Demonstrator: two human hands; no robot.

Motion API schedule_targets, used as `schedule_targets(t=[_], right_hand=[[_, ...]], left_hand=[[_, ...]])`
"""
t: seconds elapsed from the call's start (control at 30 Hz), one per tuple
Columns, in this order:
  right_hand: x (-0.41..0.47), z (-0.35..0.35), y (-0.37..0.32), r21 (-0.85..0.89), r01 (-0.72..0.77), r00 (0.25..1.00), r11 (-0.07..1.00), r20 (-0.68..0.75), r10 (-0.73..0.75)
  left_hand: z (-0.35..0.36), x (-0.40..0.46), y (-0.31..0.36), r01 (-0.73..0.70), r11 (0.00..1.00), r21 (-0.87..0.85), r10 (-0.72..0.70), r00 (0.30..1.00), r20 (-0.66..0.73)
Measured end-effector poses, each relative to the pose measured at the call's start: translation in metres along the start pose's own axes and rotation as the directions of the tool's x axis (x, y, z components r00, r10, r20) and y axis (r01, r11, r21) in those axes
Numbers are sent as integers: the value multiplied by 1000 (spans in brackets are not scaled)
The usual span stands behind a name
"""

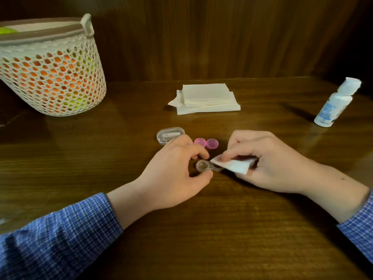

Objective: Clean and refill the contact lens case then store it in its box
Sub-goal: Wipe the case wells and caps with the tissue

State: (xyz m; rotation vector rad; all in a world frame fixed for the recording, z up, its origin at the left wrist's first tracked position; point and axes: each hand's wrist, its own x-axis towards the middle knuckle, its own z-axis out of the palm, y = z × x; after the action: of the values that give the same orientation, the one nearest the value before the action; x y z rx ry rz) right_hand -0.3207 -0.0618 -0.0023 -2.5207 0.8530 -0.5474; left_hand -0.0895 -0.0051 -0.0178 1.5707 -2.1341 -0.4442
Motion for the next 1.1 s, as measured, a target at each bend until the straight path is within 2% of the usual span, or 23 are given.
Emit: schedule_targets(t=[0.2, 0.43, 0.6, 0.73, 0.9, 1.0, 1.1], right_hand=[[2, 7, 2, -73, 27, 999, 997, 34, -25], [5, 11, -2, -18, 35, 999, 999, 11, -35], [2, 11, -3, -22, 92, 995, 996, -24, -92], [2, 9, -5, -4, 160, 975, 987, -155, -158], [0, 7, -12, -2, 226, 931, 974, -293, -217], [0, 6, -15, 12, 243, 919, 970, -322, -226], [-1, 6, -17, 61, 239, 923, 969, -325, -207]], left_hand=[[1, 1, 0, -10, 999, -37, 10, 1000, -10], [0, 1, -2, -31, 998, -50, 31, 1000, -1], [-1, 1, -3, -49, 982, -180, 45, 999, -25], [-6, 0, -5, -96, 917, -387, 73, 995, -72], [-9, 5, -4, -153, 716, -682, 122, 988, -93], [-10, 6, -4, -155, 621, -768, 152, 985, -75], [-10, 6, -4, -136, 584, -800, 140, 988, -66]])
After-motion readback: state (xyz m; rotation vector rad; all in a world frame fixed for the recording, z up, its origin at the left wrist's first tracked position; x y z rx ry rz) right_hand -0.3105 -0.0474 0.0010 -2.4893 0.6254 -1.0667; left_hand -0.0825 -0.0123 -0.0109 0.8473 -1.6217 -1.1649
